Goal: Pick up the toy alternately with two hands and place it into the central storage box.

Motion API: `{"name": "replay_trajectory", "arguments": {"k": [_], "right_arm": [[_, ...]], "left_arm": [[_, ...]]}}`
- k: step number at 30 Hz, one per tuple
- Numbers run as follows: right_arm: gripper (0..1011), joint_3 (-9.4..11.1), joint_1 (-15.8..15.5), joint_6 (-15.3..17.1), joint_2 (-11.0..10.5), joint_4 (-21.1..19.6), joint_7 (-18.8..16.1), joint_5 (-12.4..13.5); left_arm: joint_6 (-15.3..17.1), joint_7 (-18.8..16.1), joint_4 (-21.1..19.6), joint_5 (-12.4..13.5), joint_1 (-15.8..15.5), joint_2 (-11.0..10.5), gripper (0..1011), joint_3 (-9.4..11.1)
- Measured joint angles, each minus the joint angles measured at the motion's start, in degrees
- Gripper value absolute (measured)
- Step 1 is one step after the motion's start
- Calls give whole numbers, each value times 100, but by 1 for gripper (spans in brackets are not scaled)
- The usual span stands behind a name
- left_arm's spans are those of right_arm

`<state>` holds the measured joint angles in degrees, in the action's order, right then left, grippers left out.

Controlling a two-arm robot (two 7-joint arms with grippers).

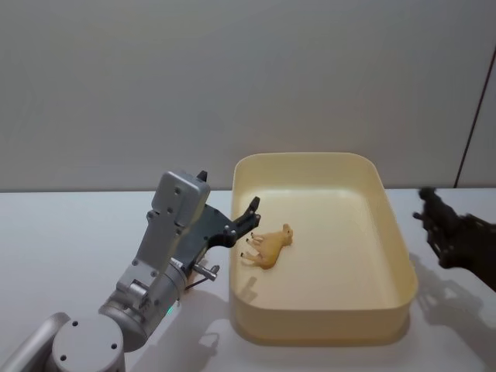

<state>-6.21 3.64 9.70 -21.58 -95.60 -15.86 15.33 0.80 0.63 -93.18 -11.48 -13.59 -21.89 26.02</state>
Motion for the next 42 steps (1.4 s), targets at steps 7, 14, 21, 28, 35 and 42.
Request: {"name": "replay_trajectory", "arguments": {"k": [7,14,21,28,35,42], "right_arm": [[309,-196,500,166,311,174,-331,38],[309,-387,958,360,608,478,-537,-18],[338,-549,1295,598,843,763,-635,-123],[577,-643,1490,728,977,926,-687,-185],[794,-698,1600,803,1051,1022,-714,-220],[945,-697,1615,816,1043,1029,-722,-224]], "left_arm": [[0,0,0,0,0,0,1001,0],[0,0,0,0,0,0,1001,0],[0,0,0,0,0,0,1001,0],[0,0,0,0,0,0,1001,0],[0,0,0,0,0,0,1001,0],[0,0,0,0,0,0,1001,0]]}}
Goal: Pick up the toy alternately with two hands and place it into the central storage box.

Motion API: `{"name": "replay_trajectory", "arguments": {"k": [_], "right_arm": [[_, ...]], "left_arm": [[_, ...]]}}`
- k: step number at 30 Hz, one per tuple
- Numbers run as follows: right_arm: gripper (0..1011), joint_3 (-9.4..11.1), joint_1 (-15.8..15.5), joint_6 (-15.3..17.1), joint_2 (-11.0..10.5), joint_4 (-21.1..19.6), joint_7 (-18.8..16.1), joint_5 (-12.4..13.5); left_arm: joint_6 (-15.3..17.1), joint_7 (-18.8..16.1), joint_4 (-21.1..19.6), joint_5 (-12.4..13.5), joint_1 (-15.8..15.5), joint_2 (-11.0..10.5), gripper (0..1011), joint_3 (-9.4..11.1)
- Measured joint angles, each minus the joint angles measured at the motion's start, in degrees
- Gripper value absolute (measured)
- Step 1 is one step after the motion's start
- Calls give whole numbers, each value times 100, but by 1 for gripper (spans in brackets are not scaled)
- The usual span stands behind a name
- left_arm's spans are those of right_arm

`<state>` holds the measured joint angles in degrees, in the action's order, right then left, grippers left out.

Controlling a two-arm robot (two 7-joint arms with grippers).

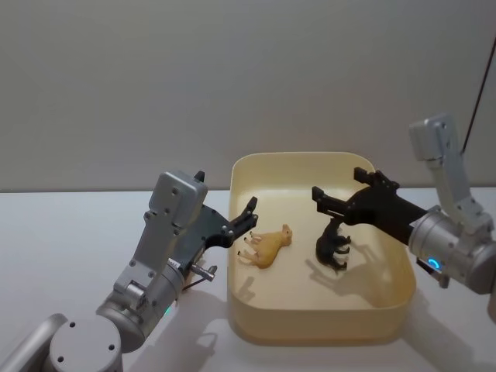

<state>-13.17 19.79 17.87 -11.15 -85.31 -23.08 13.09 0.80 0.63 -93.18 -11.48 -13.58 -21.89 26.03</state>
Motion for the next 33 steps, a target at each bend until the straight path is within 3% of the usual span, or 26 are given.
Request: {"name": "replay_trajectory", "arguments": {"k": [2,13,21,33], "right_arm": [[1001,33,-34,-8,-43,-41,2,35],[1001,356,-434,-107,-436,-498,224,390],[1001,494,-613,-147,-602,-704,337,550],[1001,598,-751,-179,-726,-864,414,674]], "left_arm": [[0,0,0,0,0,0,1001,0],[0,0,0,0,0,0,1001,0],[17,-19,-39,-15,35,-20,1001,-5],[206,-494,-524,-552,528,-353,1001,-92]]}}
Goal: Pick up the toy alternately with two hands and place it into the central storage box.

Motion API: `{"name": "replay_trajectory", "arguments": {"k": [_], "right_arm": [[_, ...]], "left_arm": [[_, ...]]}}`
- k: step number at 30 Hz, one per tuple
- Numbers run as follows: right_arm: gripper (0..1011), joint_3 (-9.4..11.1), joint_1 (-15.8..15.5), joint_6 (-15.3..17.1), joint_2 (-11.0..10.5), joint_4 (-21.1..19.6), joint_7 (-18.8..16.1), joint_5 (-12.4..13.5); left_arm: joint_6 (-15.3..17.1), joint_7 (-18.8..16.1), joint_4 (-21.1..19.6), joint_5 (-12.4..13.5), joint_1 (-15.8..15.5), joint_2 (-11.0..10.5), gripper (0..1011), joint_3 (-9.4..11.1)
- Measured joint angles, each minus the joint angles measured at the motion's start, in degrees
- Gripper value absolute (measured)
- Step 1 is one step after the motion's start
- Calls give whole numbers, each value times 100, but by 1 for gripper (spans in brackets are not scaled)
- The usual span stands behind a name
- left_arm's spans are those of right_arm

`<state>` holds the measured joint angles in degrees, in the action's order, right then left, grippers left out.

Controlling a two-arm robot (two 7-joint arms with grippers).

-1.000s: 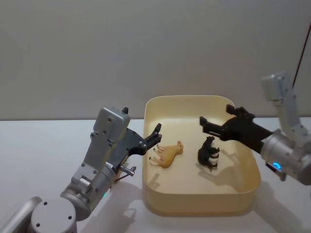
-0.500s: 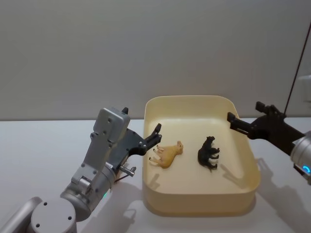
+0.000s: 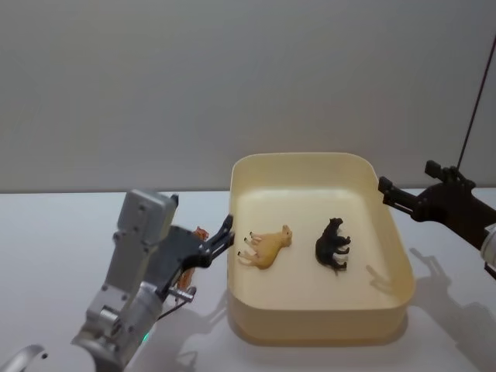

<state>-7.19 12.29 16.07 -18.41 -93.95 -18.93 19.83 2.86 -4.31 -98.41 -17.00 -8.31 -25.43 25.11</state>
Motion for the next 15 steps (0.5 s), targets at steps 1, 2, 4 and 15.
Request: {"name": "replay_trajectory", "arguments": {"k": [1,2,4,15], "right_arm": [[1001,4,-8,-1,-8,-9,5,8],[1001,7,-13,-2,-12,-14,7,12],[1001,15,-21,-4,-19,-23,12,19],[1001,44,-57,-9,-53,-64,34,50]], "left_arm": [[14,-44,-43,-93,65,-47,1001,-13],[18,-62,-69,-135,103,-78,1001,-25],[32,-103,-110,-285,189,-138,1001,-51],[141,113,-38,-729,326,-294,1001,-172]]}}
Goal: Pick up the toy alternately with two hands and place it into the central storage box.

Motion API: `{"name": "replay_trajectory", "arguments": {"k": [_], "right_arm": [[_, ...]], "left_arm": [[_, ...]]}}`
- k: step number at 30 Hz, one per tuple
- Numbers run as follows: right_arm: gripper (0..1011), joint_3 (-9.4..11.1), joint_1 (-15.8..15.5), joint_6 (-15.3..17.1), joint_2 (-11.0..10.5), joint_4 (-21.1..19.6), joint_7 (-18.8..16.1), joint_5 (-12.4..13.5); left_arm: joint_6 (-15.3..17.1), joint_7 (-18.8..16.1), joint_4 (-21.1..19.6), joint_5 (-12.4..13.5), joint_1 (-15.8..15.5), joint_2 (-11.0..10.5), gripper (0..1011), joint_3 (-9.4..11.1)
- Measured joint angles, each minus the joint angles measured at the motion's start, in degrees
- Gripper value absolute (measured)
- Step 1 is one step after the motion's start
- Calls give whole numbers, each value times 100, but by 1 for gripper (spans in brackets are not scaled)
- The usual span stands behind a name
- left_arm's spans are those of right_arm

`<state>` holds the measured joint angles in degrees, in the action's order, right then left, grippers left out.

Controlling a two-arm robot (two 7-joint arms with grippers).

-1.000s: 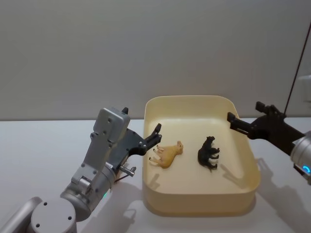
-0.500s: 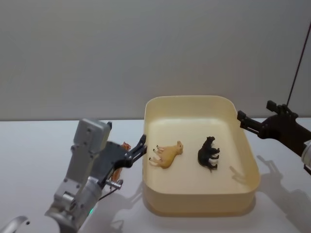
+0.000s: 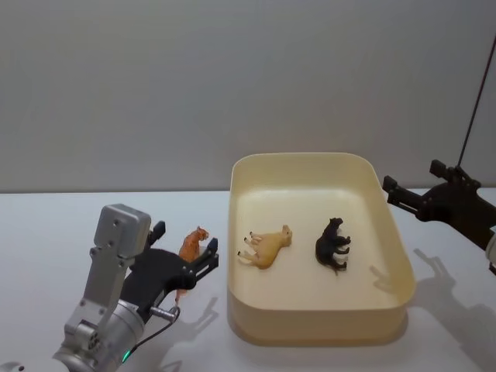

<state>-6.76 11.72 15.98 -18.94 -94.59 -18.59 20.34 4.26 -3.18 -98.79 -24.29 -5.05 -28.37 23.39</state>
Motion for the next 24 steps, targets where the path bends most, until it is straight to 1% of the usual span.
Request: {"name": "replay_trajectory", "arguments": {"k": [4,14,24], "right_arm": [[1001,4,-5,-2,-6,-6,3,5],[1001,11,-14,-5,-13,-17,8,14],[1001,16,-19,-5,-18,-22,12,19]], "left_arm": [[96,211,145,-121,-48,-1,1001,-40],[311,571,512,-283,-201,70,1001,-99],[467,718,918,-378,-364,195,1001,-131]]}}
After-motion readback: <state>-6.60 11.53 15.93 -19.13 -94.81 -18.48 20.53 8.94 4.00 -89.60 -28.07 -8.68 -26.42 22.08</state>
